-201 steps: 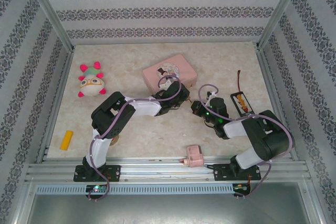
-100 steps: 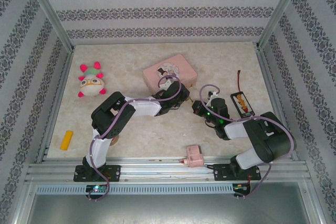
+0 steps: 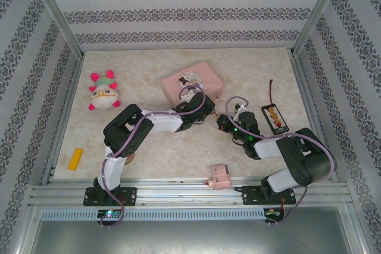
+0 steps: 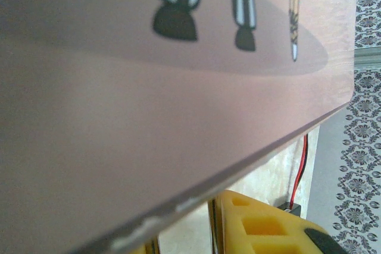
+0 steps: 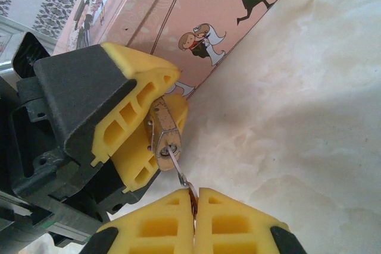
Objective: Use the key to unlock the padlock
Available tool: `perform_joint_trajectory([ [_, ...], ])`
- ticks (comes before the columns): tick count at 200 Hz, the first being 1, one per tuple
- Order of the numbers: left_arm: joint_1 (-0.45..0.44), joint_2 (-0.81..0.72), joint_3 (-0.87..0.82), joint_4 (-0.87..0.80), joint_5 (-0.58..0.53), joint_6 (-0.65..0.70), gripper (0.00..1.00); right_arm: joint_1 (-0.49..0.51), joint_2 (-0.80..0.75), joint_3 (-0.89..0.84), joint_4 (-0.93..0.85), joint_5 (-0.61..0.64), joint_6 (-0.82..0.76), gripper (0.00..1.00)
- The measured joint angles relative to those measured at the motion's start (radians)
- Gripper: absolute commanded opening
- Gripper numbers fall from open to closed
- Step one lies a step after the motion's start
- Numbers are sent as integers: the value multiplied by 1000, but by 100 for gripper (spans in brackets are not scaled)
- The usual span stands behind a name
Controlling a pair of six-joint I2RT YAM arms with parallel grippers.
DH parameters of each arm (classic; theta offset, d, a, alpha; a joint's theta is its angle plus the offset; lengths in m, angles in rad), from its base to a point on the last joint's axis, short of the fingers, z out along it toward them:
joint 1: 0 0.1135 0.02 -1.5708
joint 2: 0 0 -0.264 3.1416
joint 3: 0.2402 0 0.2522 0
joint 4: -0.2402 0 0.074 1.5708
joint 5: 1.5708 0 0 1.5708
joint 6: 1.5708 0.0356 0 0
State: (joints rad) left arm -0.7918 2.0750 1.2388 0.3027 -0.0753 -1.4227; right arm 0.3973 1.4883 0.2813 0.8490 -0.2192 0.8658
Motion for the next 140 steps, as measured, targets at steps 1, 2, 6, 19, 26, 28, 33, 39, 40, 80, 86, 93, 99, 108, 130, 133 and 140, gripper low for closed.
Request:
perform_joint_trajectory([
  [1,0,0,0,0,0,0,7,0,0,0,0,0,0,0],
  [2,0,0,0,0,0,0,7,0,1,0,0,0,0,0],
  [6,0,0,0,0,0,0,7,0,3,1,0,-1,0,0],
  [19,0,0,-1,1,0,0,6,0,11,6,0,-5,0,0],
  [26,0,0,-1,1,0,0,7,0,14,10,0,-7,0,0],
  [28,0,0,-1,1,0,0,7,0,14,10,0,-7,0,0],
  [33,0,0,-1,2,0,0,7,3,16,12,0,-7,0,0],
  [39,0,0,-1,2,0,0,6,5,17,14,-1,-7,0,0],
  [40,0,0,-1,2,0,0,7,5,18,14,-1,-7,0,0],
  [80,0,0,-1,2,0,0,7,5,26,23,-2,-7,0,0],
  [86,0,0,-1,2,0,0,6,5,27,24,-3,-7,0,0],
  [93,0,0,-1,2,0,0,6,5,27,24,-3,-7,0,0],
  [99,0,0,-1,2,0,0,6,5,27,24,-3,-7,0,0],
  [108,0,0,-1,2,0,0,6,5,27,24,-3,-7,0,0],
  [130,0,0,-1,2,0,0,6,5,29,29,-8,-11,1,0],
  [133,0,0,-1,2,0,0,6,5,30,32,-8,-11,1,0],
  [140,0,0,-1,2,0,0,6,4,37,43,-10,-15,1,0],
])
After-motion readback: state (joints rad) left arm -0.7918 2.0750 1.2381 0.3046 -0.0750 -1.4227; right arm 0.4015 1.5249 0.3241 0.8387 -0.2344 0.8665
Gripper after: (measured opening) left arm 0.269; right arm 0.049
